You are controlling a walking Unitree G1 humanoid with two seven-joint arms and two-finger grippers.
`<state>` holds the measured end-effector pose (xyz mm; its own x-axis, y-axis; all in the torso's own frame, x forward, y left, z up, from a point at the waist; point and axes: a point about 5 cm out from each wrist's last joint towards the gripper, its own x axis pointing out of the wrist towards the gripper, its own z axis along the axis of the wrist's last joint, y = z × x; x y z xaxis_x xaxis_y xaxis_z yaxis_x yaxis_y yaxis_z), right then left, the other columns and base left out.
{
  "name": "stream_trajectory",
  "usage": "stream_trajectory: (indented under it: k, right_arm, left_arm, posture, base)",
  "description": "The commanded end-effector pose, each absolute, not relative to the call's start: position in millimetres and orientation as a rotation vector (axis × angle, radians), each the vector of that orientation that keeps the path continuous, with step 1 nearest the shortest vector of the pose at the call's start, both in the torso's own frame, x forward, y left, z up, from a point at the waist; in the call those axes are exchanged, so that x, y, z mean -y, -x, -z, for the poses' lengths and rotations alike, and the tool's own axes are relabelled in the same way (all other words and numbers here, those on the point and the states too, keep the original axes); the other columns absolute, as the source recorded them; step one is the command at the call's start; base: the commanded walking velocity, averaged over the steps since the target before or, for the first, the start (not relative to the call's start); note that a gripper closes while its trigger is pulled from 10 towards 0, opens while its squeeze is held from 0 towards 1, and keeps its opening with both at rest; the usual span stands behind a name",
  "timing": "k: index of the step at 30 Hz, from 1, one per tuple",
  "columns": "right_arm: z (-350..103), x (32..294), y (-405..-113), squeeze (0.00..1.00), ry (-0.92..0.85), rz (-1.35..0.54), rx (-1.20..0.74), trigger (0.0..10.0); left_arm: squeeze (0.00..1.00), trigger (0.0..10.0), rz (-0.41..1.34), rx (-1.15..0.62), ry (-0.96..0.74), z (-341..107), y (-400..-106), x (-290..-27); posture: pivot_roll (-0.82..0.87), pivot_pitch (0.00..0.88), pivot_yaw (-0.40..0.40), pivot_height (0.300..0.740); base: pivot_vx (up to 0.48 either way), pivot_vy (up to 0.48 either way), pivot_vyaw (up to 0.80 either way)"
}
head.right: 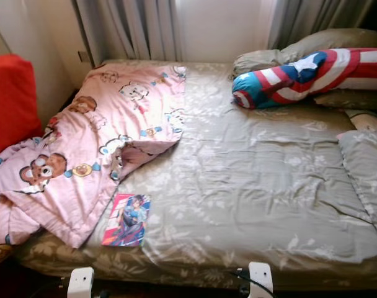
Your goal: Clean up the room
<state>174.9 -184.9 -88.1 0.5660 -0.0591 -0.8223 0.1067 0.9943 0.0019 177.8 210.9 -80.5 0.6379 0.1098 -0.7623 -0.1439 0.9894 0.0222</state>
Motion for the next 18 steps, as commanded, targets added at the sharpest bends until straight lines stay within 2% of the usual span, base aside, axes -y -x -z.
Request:
stream_trajectory:
  k: [1, 18]
  right_arm:
    - [88.7, 177.9, -175.3, 0.0, -0.061, 0.08, -0.967, 10.0]
    - [89.4, 177.4, -173.8, 0.0, -0.067, 0.082, -0.971, 10.0]
  left_arm:
    - [0.0, 10.0, -0.156, -0.905, 0.033, 84.8, -167.6, -214.8]
    - [0.0, 10.0, -0.163, -0.904, 0.037, 84.8, -167.7, -214.6]
  posture:
    - [0.06, 0.082, -0.037, 0.74]
    - [0.07, 0.105, -0.04, 0.74]
  base:
    - [0.0, 0.349, 0.0]
    - [0.0, 0.345, 0.0]
